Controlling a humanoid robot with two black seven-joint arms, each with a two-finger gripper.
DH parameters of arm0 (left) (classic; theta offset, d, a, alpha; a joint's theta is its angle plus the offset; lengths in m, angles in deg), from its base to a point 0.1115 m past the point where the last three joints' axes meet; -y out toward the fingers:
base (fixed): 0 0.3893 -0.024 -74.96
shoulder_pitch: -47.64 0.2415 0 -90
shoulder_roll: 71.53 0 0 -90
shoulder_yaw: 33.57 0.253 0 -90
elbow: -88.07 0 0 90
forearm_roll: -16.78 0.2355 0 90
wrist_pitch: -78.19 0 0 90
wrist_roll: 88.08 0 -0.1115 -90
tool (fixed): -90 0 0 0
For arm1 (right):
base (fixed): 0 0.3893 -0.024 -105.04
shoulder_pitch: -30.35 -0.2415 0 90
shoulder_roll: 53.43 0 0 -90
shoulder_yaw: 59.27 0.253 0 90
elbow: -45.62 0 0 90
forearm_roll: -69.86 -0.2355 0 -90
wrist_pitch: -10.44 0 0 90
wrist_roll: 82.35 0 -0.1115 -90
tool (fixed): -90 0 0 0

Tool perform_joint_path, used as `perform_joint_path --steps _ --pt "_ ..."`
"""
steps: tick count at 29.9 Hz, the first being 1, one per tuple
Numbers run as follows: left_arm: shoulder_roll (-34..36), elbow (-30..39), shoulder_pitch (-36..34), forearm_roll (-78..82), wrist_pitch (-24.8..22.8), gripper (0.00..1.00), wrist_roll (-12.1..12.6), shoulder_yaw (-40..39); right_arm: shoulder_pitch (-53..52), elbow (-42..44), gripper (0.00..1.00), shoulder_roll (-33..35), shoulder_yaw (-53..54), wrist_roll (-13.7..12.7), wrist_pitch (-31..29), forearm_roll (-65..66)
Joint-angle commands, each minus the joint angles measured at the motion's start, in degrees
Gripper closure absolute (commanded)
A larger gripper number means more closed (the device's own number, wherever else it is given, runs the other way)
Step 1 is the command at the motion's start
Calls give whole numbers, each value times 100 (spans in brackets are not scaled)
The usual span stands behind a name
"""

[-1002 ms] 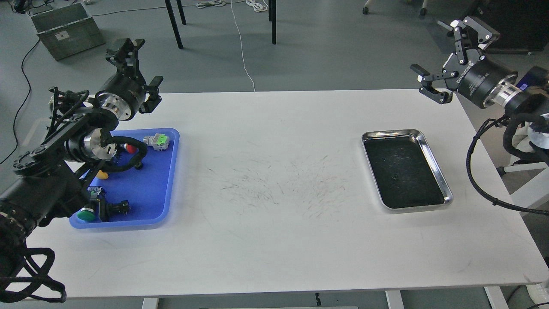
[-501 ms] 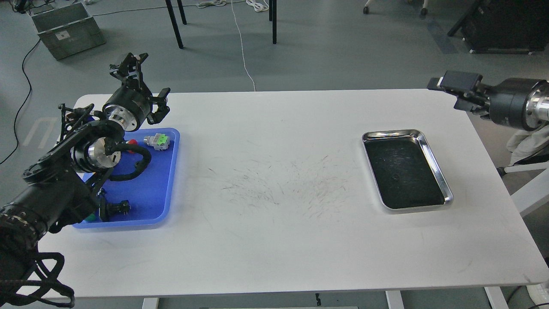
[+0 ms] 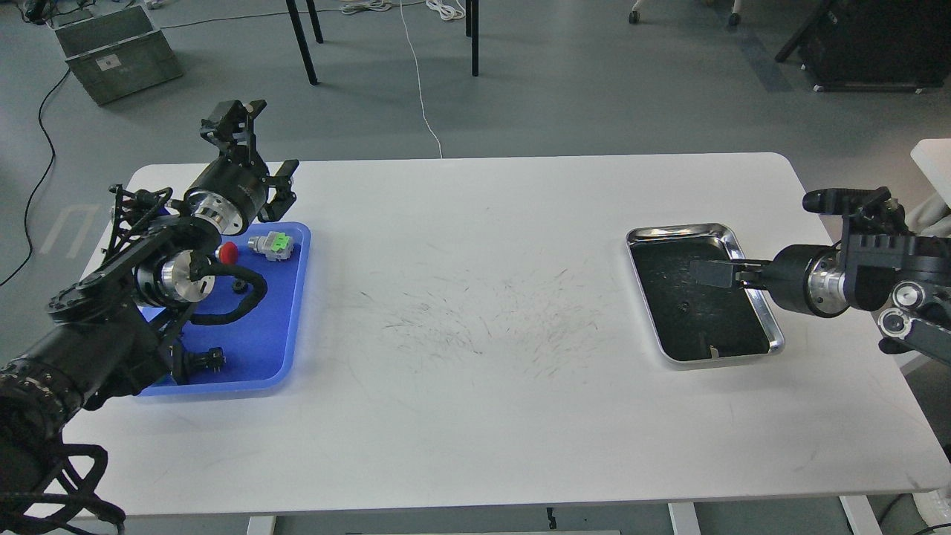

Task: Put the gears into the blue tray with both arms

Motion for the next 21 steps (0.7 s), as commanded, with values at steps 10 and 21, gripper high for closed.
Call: perform_joint_path --steps 10,21 --pt "3 -1 0 2 9 2 -10 -1 114 755 7 -688 -230 0 76 362" --pt "30 -1 0 2 17 2 -54 -10 123 958 20 -969 -503 0 76 398"
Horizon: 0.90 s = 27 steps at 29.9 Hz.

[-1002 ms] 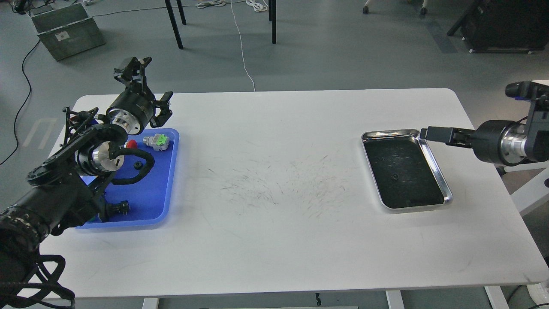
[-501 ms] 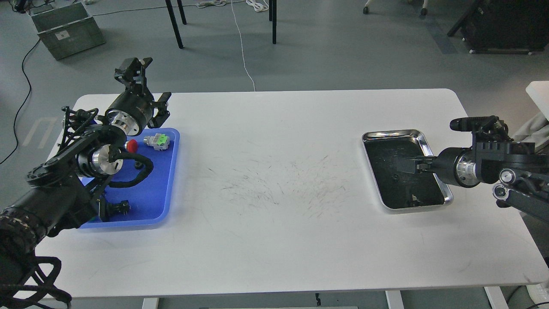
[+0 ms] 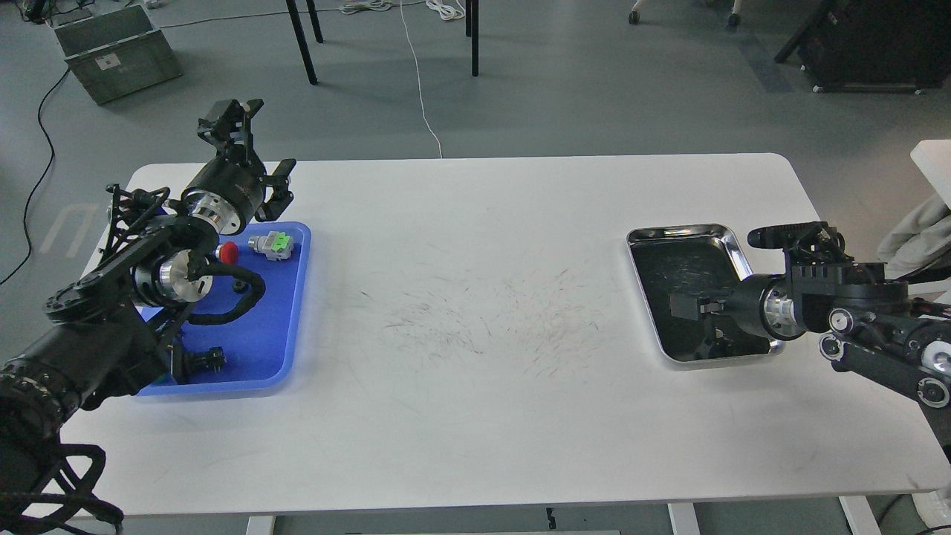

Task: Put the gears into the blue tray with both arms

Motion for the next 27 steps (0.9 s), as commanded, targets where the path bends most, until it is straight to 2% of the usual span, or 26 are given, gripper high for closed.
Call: perform_joint_path --steps 1,5,13,19,22,25,27 --pt "2 0 0 0 4 2 -21 -9 -17 122 21 -121 -105 0 -1 0" --pt "2 0 0 0 4 2 -56 -9 -26 193 24 -200 -149 0 -1 17" --pt "10 0 0 0 4 2 -65 -9 -26 228 42 -244 -158 -18 -1 105" --pt "19 0 -9 0 4 2 -65 -9 -52 228 72 -244 -307 -53 -1 404" --pt "28 0 -9 0 4 2 -65 -9 -61 211 79 -244 -325 -53 -18 413" --pt "37 0 0 0 4 2 -65 -9 -61 219 97 -244 -325 -53 -27 413" --pt "46 0 0 0 4 2 -65 -9 -61 219 98 -244 -325 -53 -18 413"
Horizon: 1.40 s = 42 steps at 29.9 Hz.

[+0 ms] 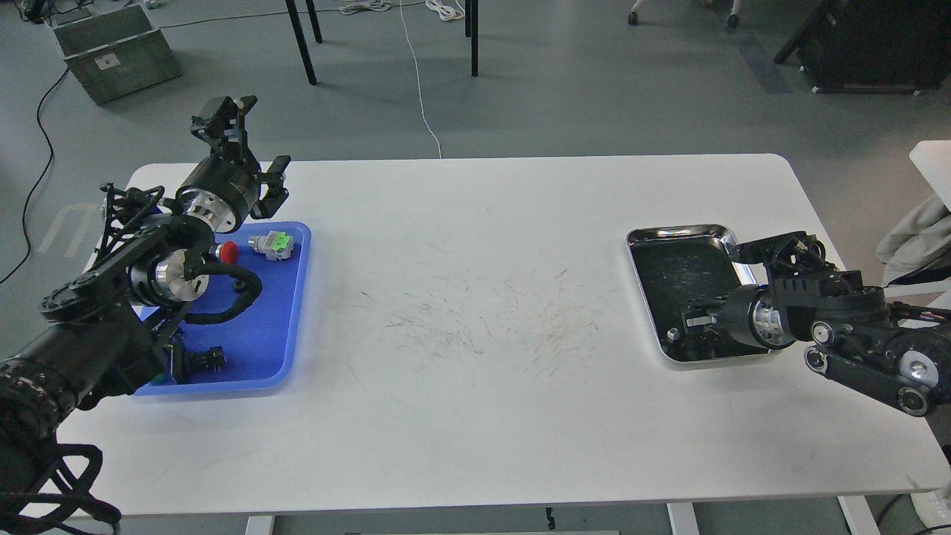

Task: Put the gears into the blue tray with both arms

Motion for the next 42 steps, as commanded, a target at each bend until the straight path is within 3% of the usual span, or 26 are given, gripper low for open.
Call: perform_joint_path --steps 1,12,21,27,39,42 --pt "8 0 -9 0 0 2 -9 0 -6 2 98 0 -3 11 4 1" --pt "8 0 -26 0 9 2 -17 0 -1025 -129 98 307 199 72 48 -87" --pt "8 0 -88 0 17 2 -17 -8 -1334 37 98 352 2413 142 206 -166" --pt "-9 -9 -132 0 17 2 -9 0 -1334 573 98 -605 2476 134 505 -149" --pt "-9 -9 -158 0 9 2 0 -17 -1352 2313 97 -3461 2441 142 1164 -158" --pt "-1 -9 -158 0 17 2 -9 -26 -1255 2498 97 -3577 2310 151 1322 -158"
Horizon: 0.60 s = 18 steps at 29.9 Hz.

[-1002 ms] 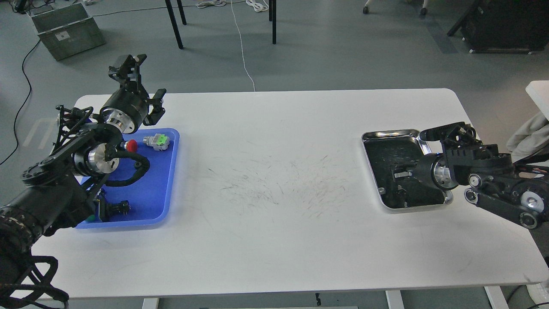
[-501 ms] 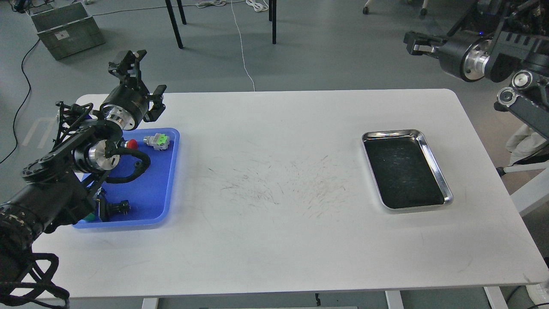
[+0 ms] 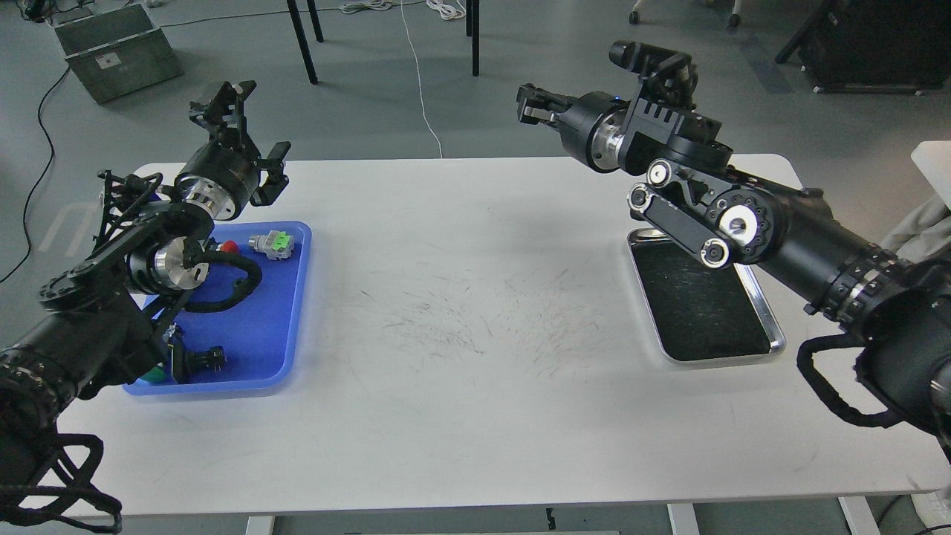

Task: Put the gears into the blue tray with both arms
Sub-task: 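Lift the held black part and swing it toward the table center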

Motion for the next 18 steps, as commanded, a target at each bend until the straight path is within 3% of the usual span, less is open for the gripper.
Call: perform_joint_path --steps 1,7,18 --pt "18 0 1 0 9 2 -8 -9 143 233 97 -162 -283 3 212 -5" --pt "44 0 10 -9 9 2 -8 -9 284 392 96 -162 -1084 143 784 -31" --pt "9 0 10 -9 0 2 -8 -9 715 -82 96 -162 -1119 135 776 -698"
